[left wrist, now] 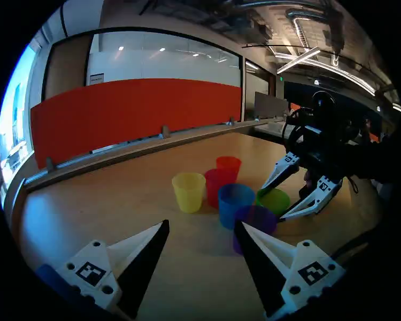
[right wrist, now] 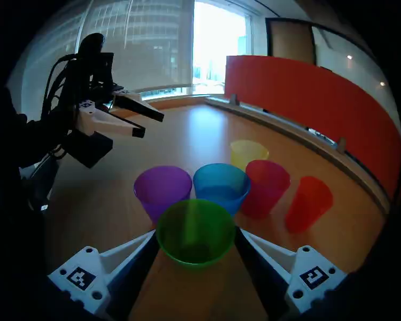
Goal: Pour water
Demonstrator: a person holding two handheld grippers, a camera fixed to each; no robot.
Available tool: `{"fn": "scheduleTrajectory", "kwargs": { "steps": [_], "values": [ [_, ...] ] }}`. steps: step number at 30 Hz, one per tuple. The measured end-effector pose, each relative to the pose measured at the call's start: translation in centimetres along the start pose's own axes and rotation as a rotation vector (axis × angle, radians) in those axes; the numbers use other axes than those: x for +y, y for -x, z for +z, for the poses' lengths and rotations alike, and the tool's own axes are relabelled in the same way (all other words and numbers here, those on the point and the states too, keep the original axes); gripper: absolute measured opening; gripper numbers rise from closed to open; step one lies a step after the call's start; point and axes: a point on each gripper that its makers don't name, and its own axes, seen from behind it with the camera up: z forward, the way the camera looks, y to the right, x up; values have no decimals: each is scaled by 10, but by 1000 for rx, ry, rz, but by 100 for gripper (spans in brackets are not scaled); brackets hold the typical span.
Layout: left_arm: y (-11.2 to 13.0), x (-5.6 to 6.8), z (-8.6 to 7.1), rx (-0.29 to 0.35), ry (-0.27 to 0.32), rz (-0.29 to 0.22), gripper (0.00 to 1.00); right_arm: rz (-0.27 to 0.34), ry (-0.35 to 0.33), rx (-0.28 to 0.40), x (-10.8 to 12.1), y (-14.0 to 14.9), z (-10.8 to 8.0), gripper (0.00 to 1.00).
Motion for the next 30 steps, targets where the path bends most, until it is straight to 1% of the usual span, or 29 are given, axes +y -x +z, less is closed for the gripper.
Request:
{"fn": "scheduleTrajectory", "kwargs": {
  "steps": [3,6,13,23,30],
  "values": [
    [0,0,0,0,0,-1,90,-3,3,1,1,1,0,98],
    [0,0,0,1,1,-4,90,-8,4,3,0,1,0,93],
    [2,2,0,0,2,-3,90,-8,9,21,-1,-1,-1,91],
    [-1,6,1,3,7,3,90,0,33,101,-2,-21,-15,91],
    [-5,12,2,5,19,14,89,-10,59,154,-2,-34,-26,91]
  ]
}}
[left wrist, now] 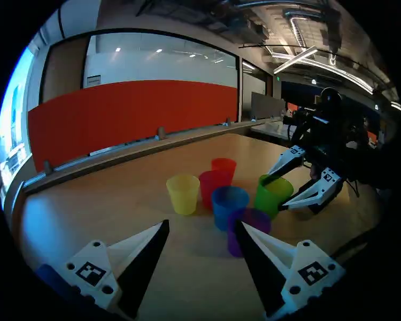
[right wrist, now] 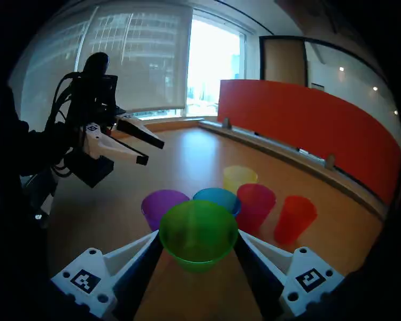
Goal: Pour water
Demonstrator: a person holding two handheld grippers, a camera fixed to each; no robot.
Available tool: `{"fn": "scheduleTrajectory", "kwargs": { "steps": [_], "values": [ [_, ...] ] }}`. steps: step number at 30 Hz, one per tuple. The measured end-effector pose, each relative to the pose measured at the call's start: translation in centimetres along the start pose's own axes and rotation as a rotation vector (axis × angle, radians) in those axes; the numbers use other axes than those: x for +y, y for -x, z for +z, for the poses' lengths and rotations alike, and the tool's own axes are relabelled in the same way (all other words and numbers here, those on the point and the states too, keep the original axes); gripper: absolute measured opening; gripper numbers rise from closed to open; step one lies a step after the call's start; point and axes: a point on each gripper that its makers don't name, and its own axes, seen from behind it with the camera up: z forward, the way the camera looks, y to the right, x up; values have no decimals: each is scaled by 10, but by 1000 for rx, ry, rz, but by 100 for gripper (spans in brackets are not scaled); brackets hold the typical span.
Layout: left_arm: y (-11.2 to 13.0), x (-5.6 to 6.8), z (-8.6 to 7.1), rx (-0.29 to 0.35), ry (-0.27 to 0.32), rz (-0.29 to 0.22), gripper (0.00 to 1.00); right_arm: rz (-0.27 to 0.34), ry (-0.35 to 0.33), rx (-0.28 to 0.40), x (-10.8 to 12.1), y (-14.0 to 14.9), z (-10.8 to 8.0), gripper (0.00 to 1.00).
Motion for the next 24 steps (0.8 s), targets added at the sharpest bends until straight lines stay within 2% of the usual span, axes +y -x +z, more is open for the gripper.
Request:
{"fn": "scheduleTrajectory", "kwargs": {
  "steps": [11,24],
  "values": [
    [-2,8,8,-8,20,17,90,-11,48,97,1,-30,-11,91],
    [-6,11,19,-26,46,22,90,33,97,230,12,-61,-22,91]
  ]
}}
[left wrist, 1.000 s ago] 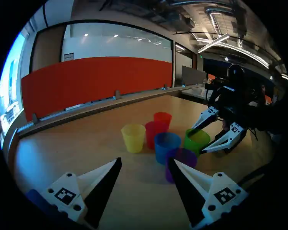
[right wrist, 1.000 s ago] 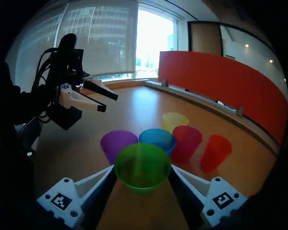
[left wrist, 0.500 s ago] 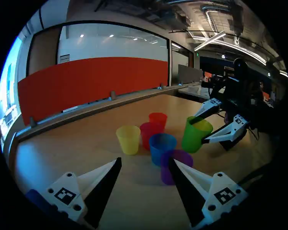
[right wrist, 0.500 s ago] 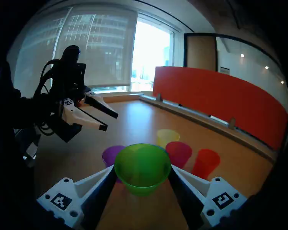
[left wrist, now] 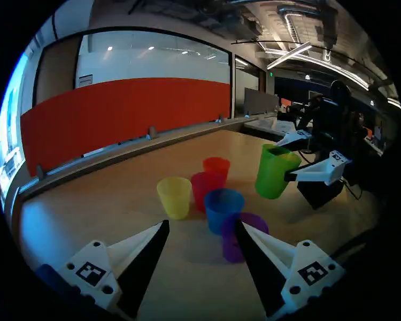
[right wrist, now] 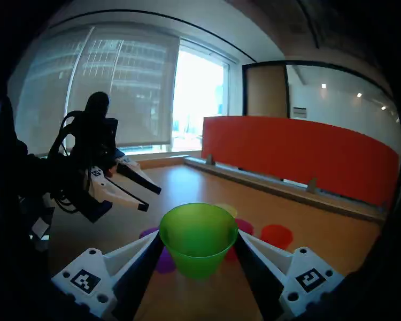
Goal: Pour water
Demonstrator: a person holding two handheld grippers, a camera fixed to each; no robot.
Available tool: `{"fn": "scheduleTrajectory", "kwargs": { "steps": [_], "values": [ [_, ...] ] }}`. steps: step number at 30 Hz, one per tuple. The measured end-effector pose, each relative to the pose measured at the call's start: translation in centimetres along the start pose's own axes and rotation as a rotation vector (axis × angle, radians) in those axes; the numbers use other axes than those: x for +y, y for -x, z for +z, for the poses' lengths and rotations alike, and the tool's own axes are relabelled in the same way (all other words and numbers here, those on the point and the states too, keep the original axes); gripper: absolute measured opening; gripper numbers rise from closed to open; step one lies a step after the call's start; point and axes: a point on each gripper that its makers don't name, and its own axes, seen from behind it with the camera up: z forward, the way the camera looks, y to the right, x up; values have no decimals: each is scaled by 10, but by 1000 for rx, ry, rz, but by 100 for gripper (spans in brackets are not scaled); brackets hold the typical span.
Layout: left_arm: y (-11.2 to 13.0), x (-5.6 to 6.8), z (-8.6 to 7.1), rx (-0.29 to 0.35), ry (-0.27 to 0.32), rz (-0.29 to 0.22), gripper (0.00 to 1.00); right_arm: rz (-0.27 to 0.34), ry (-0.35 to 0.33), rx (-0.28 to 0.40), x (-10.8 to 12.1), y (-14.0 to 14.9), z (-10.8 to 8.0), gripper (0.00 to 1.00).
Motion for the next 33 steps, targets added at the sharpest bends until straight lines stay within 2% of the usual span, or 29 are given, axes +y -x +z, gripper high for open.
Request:
{"fn": "scheduleTrajectory", "kwargs": {
  "steps": [9,23,33],
  "values": [
    [-2,8,11,-18,30,24,90,0,12,56,2,-16,-2,91],
    [-6,19,29,-42,84,48,90,-14,32,81,7,-24,-5,91],
    [-1,25,42,-91,124,76,90,-21,44,80,13,-24,-8,91]
  ]
}}
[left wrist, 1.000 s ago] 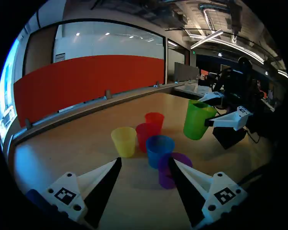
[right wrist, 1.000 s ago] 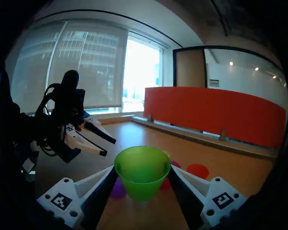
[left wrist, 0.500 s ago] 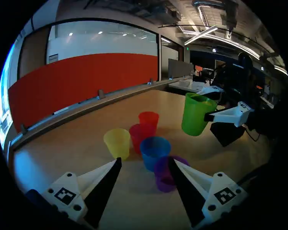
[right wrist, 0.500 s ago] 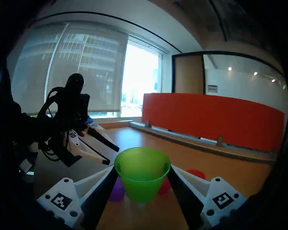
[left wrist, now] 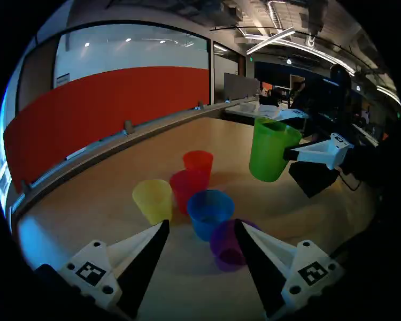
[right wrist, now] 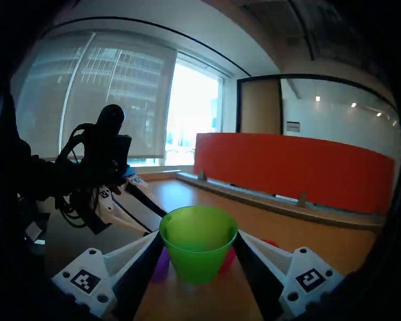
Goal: Pour water
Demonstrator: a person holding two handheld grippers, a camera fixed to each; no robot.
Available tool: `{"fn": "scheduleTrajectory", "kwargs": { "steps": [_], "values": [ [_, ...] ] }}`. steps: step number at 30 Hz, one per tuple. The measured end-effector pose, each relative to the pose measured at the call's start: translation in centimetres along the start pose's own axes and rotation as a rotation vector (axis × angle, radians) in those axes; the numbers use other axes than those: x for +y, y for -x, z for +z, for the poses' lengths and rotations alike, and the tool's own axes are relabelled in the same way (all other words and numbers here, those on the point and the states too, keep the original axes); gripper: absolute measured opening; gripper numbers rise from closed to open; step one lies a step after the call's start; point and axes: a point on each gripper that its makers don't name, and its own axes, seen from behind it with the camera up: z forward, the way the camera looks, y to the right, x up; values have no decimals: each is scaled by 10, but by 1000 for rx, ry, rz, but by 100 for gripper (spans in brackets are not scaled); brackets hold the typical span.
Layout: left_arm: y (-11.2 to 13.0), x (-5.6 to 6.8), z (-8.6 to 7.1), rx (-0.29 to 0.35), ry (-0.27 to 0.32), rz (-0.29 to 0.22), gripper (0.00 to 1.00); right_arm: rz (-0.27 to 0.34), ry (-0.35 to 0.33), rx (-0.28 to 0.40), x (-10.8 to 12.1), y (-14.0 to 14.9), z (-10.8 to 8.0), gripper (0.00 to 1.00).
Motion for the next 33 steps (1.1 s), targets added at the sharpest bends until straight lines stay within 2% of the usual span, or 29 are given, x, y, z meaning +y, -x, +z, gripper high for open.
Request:
{"fn": "scheduleTrajectory", "kwargs": {
  "steps": [9,21,33],
  "values": [
    [-1,3,17,-48,40,2,90,0,8,-9,9,6,-3,91],
    [-3,11,35,-103,72,33,90,-5,13,-15,19,11,-9,91],
    [2,12,46,-147,74,8,90,-10,15,-19,25,15,-14,91]
  ]
}}
